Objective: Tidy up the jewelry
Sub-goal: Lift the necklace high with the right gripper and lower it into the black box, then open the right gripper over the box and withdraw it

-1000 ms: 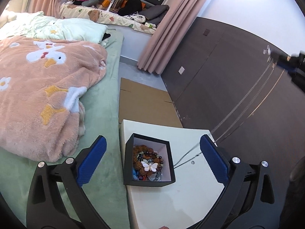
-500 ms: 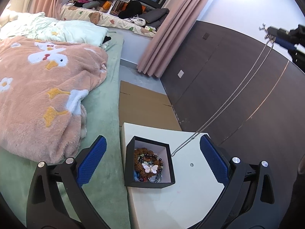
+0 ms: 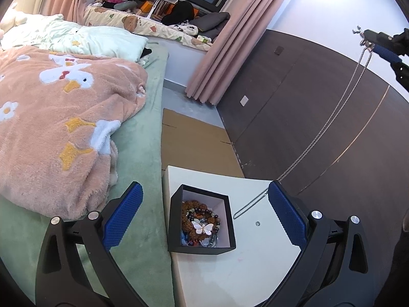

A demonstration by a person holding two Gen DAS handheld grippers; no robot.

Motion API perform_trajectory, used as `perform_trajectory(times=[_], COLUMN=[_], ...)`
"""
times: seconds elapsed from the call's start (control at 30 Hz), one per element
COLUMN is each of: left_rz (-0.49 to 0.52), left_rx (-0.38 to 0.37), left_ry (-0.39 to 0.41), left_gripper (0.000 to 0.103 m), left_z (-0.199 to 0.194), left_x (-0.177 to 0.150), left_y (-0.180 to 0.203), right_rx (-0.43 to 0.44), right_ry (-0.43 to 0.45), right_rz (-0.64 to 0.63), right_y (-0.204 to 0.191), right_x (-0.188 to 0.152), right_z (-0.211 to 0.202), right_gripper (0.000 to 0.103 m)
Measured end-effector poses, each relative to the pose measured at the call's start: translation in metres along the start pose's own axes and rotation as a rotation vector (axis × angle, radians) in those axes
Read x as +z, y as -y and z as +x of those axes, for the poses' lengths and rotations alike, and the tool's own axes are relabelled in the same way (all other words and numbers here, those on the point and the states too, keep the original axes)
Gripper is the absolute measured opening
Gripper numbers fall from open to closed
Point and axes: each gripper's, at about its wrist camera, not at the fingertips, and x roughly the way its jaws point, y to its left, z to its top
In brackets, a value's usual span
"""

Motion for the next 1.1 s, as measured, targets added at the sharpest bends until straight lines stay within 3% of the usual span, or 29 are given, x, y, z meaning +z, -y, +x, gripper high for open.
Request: perform_trajectory(times=[0.13,0.3,0.57,0.6,0.67,1.1], left_rz=[-0.003,-0.005,-0.021,-0.019,-0.013,0.068], left_rx=[-0.002,0.008,0.018,0.019,0.019,0.039], left_ry=[0.006,0.011,0.014,0.014,0.01,-0.05], left_gripper=[0.098,0.098,0.098,0.098,0.098,0.098], left_z=[-0.003,-0.006,-0.009,-0.008,-0.008,0.02], left_x=[0.0,-0.001,0.001,0.001,0.0,-0.008], left_y=[0.0,-0.003,-0.011,-0.011,-0.011,0.019], right_rx=[0.004,0.019,0.055,0.052,0.053,-0.017], right_ry=[-0.013,-0.091,-0.322,-0.34,-0.357,-0.436], right_rz=[0.007,0.032,0.068,0.072,0.092,0.194], right_y=[0.0,0.002,0.009,0.011,0.018,0.11], right_x=[-0.004,-0.032,-0.106,-0.113,-0.126,-0.19], right_z=[0.005,0.034,0.102,0.107,0.112,0.123], right_gripper=[0.014,0.014,0.017,0.02,0.042,0.055])
